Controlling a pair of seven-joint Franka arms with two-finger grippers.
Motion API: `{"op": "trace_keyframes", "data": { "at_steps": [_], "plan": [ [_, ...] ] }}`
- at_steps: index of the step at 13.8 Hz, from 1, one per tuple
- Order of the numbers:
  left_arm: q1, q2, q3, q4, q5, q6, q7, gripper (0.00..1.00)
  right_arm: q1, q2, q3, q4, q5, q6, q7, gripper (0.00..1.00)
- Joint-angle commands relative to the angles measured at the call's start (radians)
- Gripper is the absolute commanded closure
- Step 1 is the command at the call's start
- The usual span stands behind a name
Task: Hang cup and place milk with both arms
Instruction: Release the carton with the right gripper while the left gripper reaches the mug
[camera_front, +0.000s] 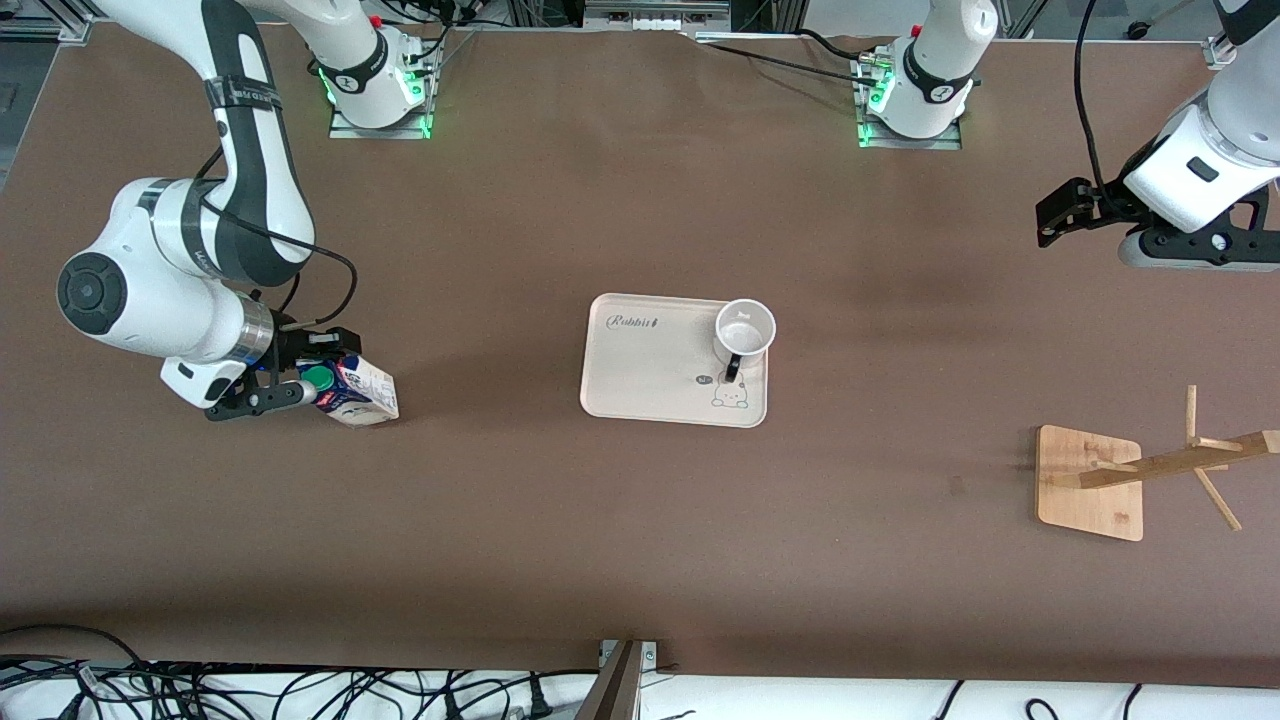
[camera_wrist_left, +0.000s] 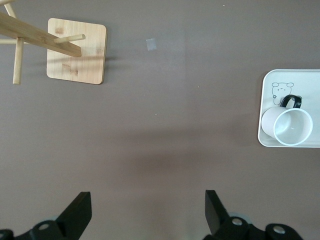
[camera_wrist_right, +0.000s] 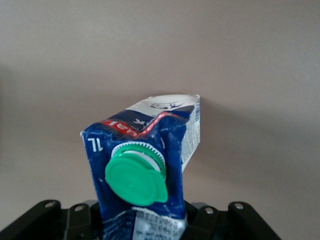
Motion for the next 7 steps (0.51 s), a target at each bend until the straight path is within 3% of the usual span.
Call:
{"op": "trace_keyframes", "data": {
  "at_steps": [1, 5, 6, 7],
  "plan": [
    [0.0, 0.013, 0.002, 0.031, -0.005, -0.023, 0.01, 0.0, 0.008, -0.057, 0.001, -0.097, 0.021, 0.075, -0.023, 0.73],
    [0.0, 0.011, -0.002, 0.031, -0.005, -0.023, 0.01, 0.0, 0.008, -0.054, 0.001, -0.104, 0.023, 0.083, -0.003, 0.71],
    [0.0, 0.013, -0.002, 0.031, -0.005, -0.031, 0.011, 0.0, 0.008, -0.049, -0.001, -0.104, 0.034, 0.083, -0.003, 0.65],
    [0.0, 0.011, -0.002, 0.031, -0.005, -0.046, 0.013, 0.0, 0.008, -0.046, -0.001, -0.104, 0.037, 0.083, -0.003, 0.48]
  ]
}}
